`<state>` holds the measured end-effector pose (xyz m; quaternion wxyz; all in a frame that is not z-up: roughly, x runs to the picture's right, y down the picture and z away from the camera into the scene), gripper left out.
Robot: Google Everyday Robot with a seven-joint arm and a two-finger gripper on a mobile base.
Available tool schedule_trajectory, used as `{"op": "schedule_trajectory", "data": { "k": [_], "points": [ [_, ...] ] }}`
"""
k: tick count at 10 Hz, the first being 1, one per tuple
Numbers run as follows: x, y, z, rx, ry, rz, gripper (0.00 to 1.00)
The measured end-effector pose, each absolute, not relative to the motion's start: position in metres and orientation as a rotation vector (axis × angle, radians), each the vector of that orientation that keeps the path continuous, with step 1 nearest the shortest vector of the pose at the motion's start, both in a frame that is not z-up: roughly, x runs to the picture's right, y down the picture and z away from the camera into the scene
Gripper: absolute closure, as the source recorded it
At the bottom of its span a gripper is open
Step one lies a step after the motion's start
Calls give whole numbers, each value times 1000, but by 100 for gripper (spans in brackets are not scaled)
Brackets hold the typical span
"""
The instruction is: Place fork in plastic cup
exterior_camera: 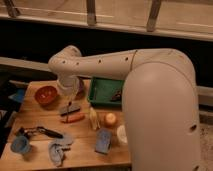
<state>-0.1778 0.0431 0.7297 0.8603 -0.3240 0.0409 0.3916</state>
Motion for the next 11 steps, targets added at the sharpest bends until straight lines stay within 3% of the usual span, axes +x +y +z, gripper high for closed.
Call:
{"op": "schedule_trajectory", "data": {
  "k": [5, 11],
  "points": [
    [-225, 66, 695, -757, -38, 681, 100],
    [-335, 76, 657, -790, -195, 524, 100]
  ]
}}
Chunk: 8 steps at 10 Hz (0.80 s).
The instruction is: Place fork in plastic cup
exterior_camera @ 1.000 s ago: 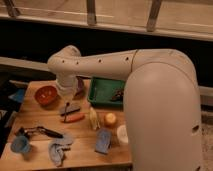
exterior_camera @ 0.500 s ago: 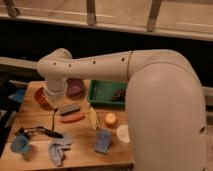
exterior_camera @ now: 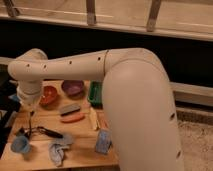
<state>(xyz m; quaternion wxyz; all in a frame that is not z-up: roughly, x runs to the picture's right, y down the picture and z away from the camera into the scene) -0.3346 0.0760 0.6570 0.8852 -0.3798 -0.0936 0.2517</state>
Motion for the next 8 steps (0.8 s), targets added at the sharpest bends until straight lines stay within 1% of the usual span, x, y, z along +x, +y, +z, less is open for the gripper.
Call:
{"op": "schedule_trajectory", "data": {
  "k": [5, 8],
  "points": [
    [-330, 74, 661, -778, -188, 524, 100],
    [-343, 71, 656, -756, -194, 508, 100]
  ]
}}
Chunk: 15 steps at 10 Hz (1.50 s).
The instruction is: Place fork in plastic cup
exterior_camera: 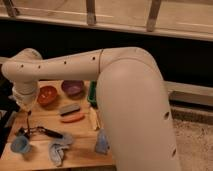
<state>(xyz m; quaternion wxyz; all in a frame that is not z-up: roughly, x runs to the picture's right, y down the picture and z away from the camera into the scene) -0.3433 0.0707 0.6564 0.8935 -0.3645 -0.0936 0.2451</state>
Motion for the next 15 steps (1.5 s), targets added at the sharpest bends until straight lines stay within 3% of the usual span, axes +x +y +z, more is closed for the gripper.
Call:
{"op": "schedule_trajectory", "data": {
  "k": [7, 15],
  "points": [
    [-381, 88, 639, -766, -211, 414, 100],
    [-411, 145, 665, -895, -179, 340, 100]
  ]
}}
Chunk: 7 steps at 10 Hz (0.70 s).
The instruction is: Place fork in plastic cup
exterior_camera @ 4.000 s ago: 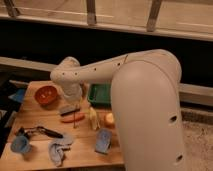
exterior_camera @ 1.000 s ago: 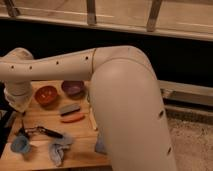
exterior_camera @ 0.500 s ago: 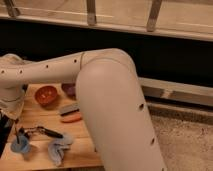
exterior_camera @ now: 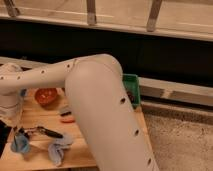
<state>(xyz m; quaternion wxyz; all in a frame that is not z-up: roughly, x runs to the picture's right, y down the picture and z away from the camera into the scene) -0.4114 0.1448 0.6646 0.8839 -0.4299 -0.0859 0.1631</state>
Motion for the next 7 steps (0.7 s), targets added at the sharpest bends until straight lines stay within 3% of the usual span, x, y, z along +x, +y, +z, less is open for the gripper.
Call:
{"op": "schedule_trajectory", "data": {
  "k": [7],
  "points": [
    [-402, 155, 690, -931, -139, 388, 100]
  ]
}}
